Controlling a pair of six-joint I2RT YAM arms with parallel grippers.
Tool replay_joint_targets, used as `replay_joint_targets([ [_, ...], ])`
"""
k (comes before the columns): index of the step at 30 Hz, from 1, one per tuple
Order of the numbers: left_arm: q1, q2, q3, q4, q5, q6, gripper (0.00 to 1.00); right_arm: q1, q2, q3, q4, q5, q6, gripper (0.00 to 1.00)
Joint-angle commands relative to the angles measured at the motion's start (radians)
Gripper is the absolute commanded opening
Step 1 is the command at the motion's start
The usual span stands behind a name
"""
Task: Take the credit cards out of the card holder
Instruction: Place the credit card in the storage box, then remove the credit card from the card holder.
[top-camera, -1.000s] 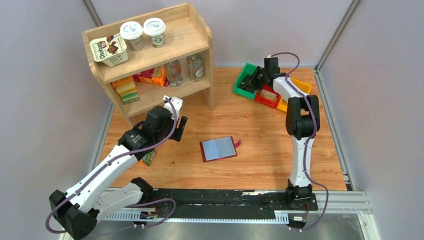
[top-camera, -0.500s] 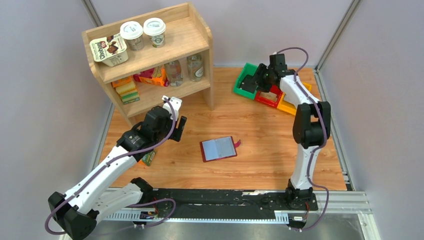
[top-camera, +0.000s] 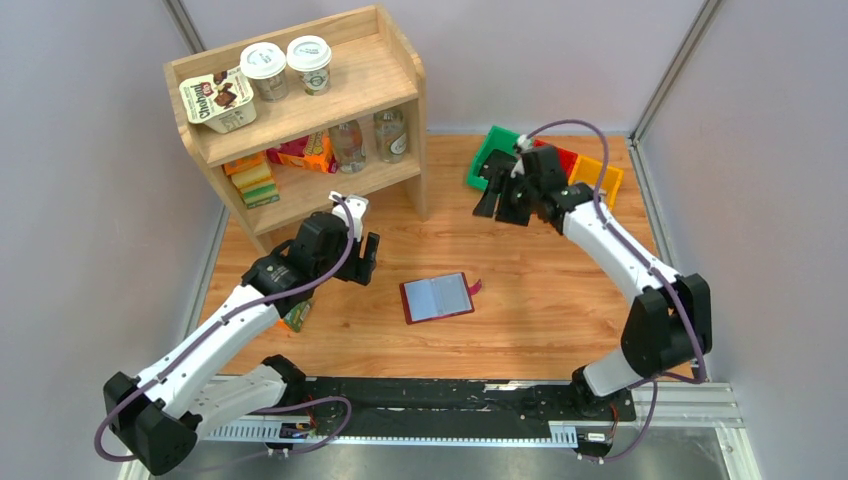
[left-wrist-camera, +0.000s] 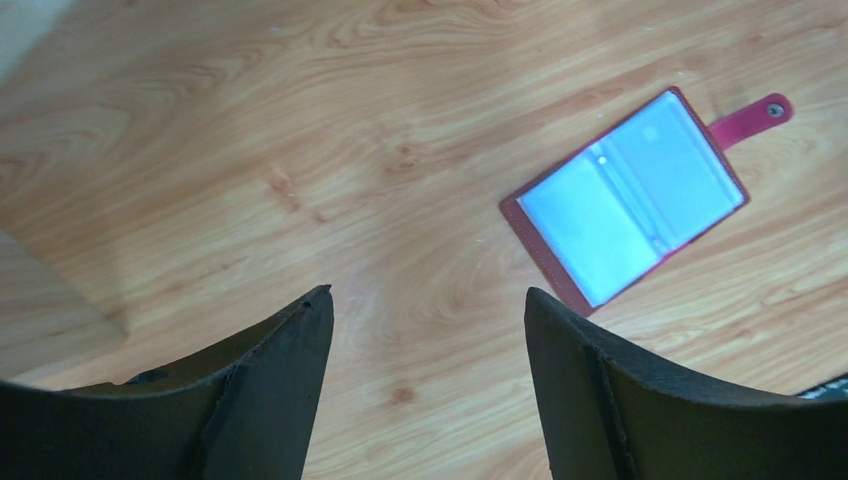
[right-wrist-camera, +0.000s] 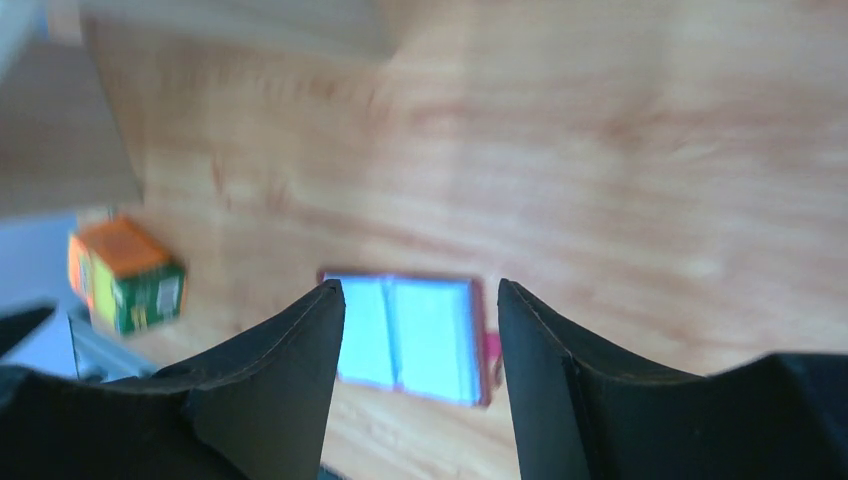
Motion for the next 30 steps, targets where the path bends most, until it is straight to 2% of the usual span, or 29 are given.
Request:
replay_joint_targets([
  [1, 0.002, 0.041, 0.023, 0.022, 0.099, -0.121, 0.77, 0.186, -0.130, -0.127, 0.033, 0.041, -0.003, 0.61],
  [7, -0.008, 0.123, 0.002, 0.055, 0.205, -0.257, 0.70, 0.385, -0.189, -0.294, 0.090, 0.155, 0.058, 0.61],
  [13, -0.077, 0.196, -0.032, 0.124, 0.188, -0.362, 0.70, 0.482, -0.121, -0.378, 0.157, 0.219, 0.127, 0.60],
  [16, -0.097, 0.256, -0.035, 0.156, 0.179, -0.400, 0.69, 0.495, -0.085, -0.388, 0.159, 0.283, 0.142, 0.61],
  [22, -0.114, 0.344, -0.056, 0.224, 0.168, -0.474, 0.66, 0.496, -0.026, -0.393, 0.168, 0.279, 0.130, 0.61],
  [26, -0.116, 0.397, -0.087, 0.278, 0.187, -0.521, 0.55, 0.495, 0.009, -0.399, 0.181, 0.267, 0.129, 0.61],
  [30, -0.120, 0.469, -0.098, 0.304, 0.205, -0.546, 0.50, 0.496, 0.035, -0.410, 0.196, 0.256, 0.133, 0.61],
])
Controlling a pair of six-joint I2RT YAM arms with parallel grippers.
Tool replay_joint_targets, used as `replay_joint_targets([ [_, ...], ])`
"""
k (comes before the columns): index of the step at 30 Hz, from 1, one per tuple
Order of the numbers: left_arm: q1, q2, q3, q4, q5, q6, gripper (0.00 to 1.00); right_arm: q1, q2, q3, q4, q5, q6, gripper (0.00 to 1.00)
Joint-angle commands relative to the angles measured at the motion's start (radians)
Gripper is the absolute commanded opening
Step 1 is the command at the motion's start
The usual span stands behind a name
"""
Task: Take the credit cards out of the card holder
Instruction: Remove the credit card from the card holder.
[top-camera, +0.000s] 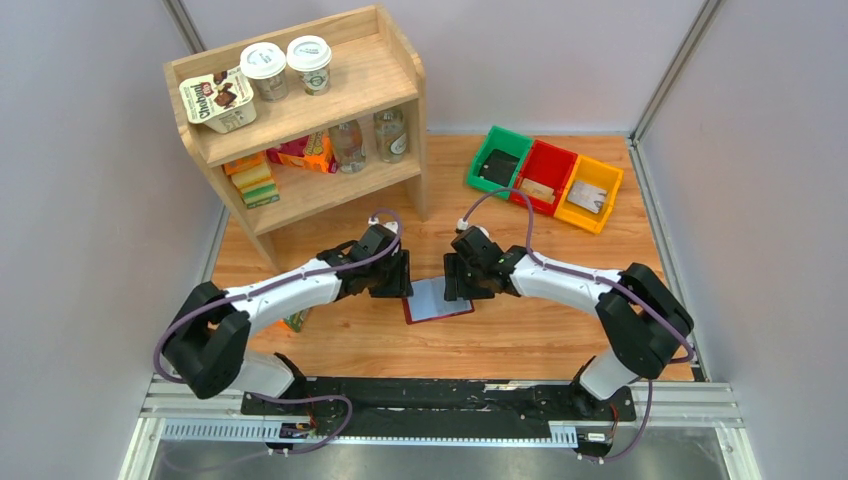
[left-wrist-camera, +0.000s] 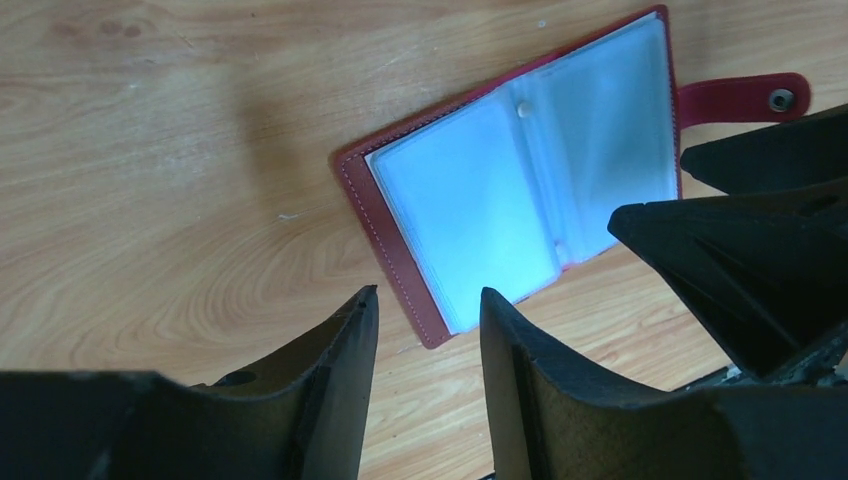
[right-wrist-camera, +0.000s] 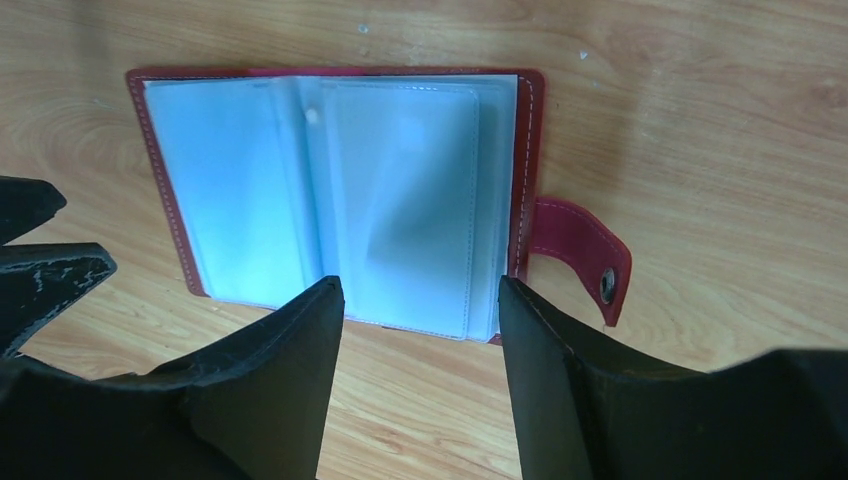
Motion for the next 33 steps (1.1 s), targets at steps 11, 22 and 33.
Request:
replay_joint_targets([
  [11, -0.027, 0.152, -0.058, 0.150, 0.070, -0.117, 0.44, 0.012, 0.025, 0.001, 0.064, -0.035, -0.008, 0.51],
  [22, -0.032, 0.154, -0.084, 0.167, 0.075, -0.133, 0.41, 0.038, 0.002, 0.034, 0.060, -0.067, -0.025, 0.42],
  [33, -0.035, 0.148, -0.101, 0.181, 0.081, -0.143, 0.41, 0.067, -0.016, 0.094, 0.001, -0.038, -0.042, 0.61],
])
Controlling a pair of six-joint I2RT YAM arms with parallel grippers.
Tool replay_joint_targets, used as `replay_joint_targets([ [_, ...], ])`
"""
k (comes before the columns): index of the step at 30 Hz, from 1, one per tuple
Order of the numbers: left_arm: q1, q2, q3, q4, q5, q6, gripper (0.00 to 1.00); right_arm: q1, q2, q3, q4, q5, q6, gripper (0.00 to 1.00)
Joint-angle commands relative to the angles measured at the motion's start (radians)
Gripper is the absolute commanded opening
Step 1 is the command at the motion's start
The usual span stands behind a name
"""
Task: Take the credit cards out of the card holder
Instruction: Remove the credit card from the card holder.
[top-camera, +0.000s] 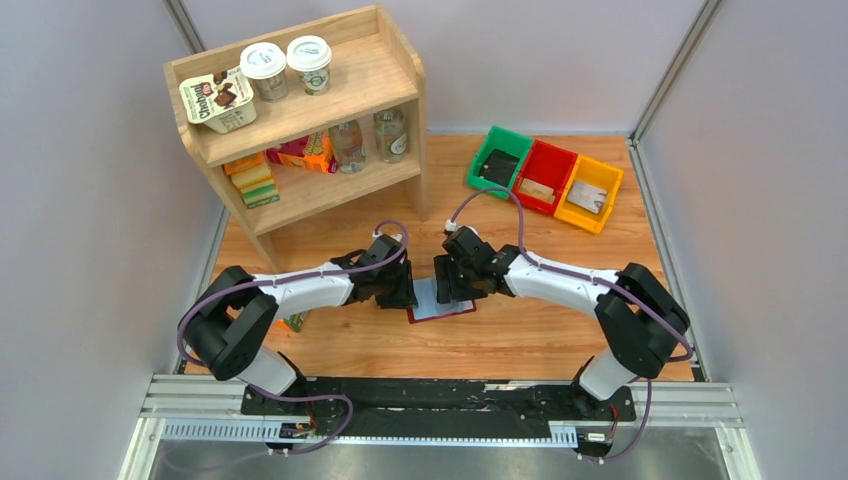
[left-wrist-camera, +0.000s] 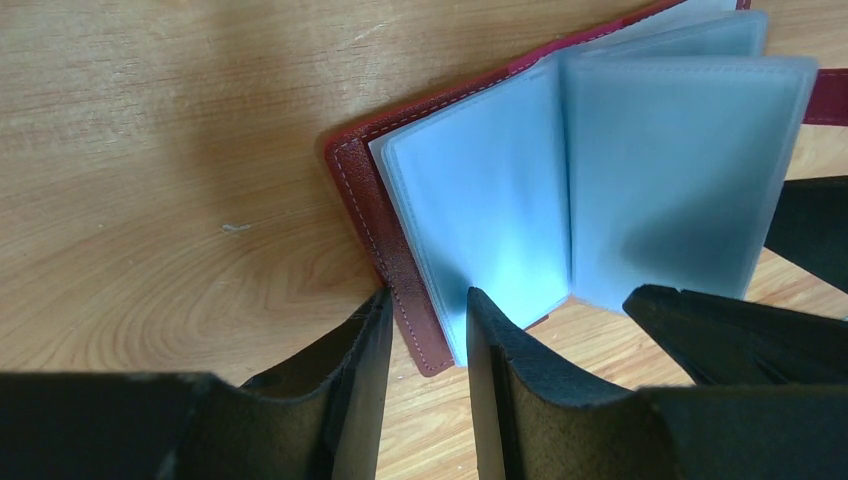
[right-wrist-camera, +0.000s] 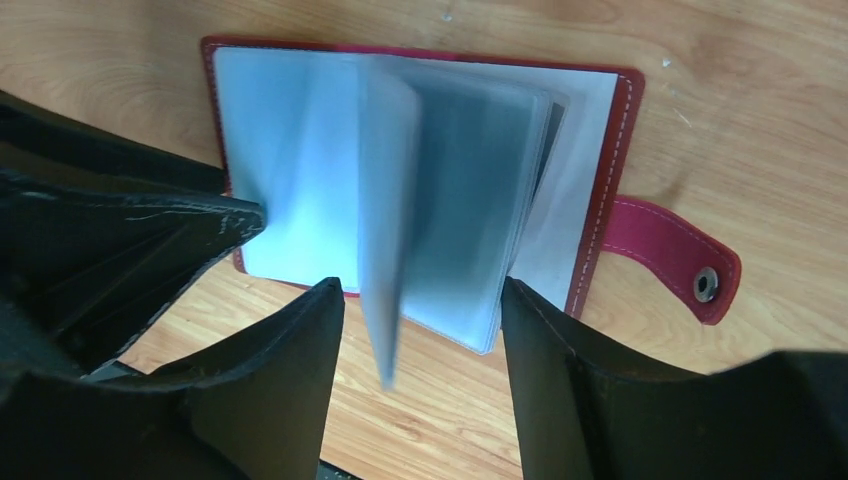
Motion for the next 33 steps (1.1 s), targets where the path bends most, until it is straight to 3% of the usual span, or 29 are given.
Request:
replay_joint_targets([
  [1, -0.014, 0.010, -0.030, 0.025, 0.025, -0.015, 0.41, 0.021, -0.044, 0.056, 0.021, -0.021, -0.008, 0.62],
  [9, -0.014, 0.001, -0.039, 0.028, 0.022, -0.021, 0.41, 0.028, -0.049, 0.061, 0.031, -0.021, -0.011, 0.62],
  [16, -0.014, -0.022, -0.059, 0.035, 0.009, -0.031, 0.41, 0.026, -0.072, 0.047, 0.048, -0.037, -0.026, 0.67],
  [19, -0.014, -0.019, -0.056, 0.037, 0.011, -0.033, 0.41, 0.026, -0.090, 0.042, 0.070, -0.066, -0.034, 0.73],
  [23, -0.014, -0.022, -0.061, 0.035, 0.008, -0.036, 0.41, 0.028, -0.113, 0.050, 0.062, -0.054, -0.049, 1.00],
  [33, -0.014, -0.097, -0.076, -0.017, -0.046, -0.042, 0.41, -0.005, -0.133, 0.047, -0.022, 0.138, -0.043, 0.99],
])
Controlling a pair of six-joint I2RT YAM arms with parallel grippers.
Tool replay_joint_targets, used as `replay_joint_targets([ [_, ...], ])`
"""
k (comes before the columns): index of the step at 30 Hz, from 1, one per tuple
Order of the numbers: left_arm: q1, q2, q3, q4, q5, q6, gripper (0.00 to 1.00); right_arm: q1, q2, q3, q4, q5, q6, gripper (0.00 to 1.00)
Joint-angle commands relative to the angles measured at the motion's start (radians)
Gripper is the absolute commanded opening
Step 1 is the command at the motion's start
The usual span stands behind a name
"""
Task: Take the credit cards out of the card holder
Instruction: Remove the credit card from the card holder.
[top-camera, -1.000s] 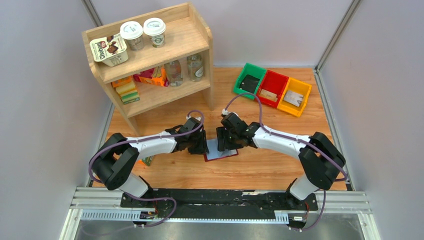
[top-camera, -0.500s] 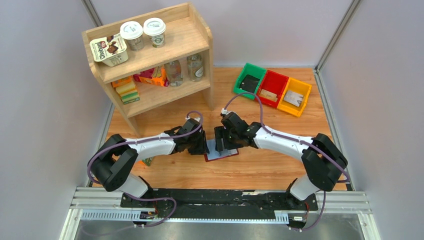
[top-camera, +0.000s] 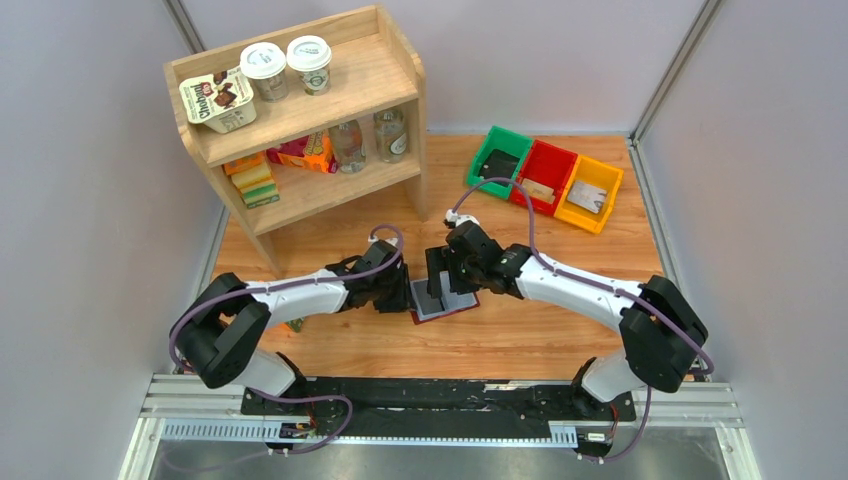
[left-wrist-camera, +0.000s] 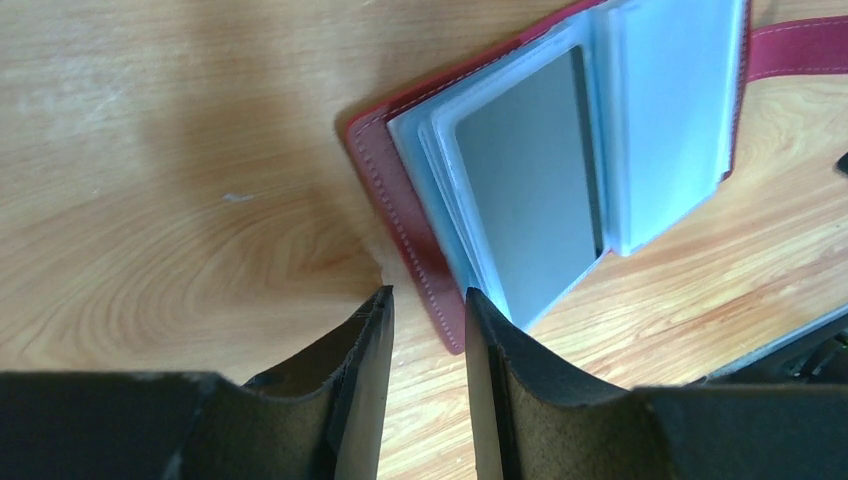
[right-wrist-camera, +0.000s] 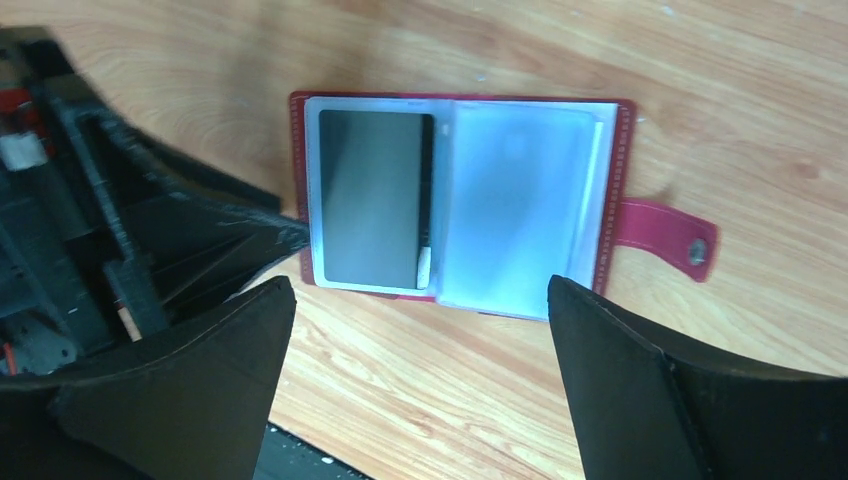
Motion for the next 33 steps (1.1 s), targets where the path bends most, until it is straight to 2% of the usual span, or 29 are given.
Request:
replay_joint_targets([
  [1, -0.005, -0.076, -0.029, -0.078, -0.051, -0.008, 0.41, -0.026, -0.030, 0.023, -0.035, 0.110, 0.000, 0.98],
  [6, -0.007, -0.153, -0.030, -0.141, -0.075, -0.002, 0.41, -0.036, -0.032, -0.003, 0.046, 0.013, -0.027, 0.85],
  [10, -0.007, -0.194, -0.017, -0.104, -0.073, -0.004, 0.41, -0.058, -0.020, -0.042, 0.163, -0.145, -0.020, 0.66],
  [14, -0.007, -0.135, 0.023, -0.023, -0.027, 0.006, 0.41, -0.107, 0.016, -0.097, 0.303, -0.277, 0.003, 0.49],
  [19, 0.010, -0.041, 0.057, 0.052, 0.017, 0.012, 0.41, -0.167, 0.083, -0.155, 0.485, -0.441, 0.069, 0.41],
  [26, 0.021, 0.050, 0.057, 0.057, 0.016, 0.004, 0.38, -0.220, 0.174, -0.229, 0.606, -0.511, 0.123, 0.41],
  [33, 0.021, 0.093, 0.026, 0.054, 0.022, -0.031, 0.27, -0.268, 0.240, -0.296, 0.731, -0.600, 0.163, 0.40],
])
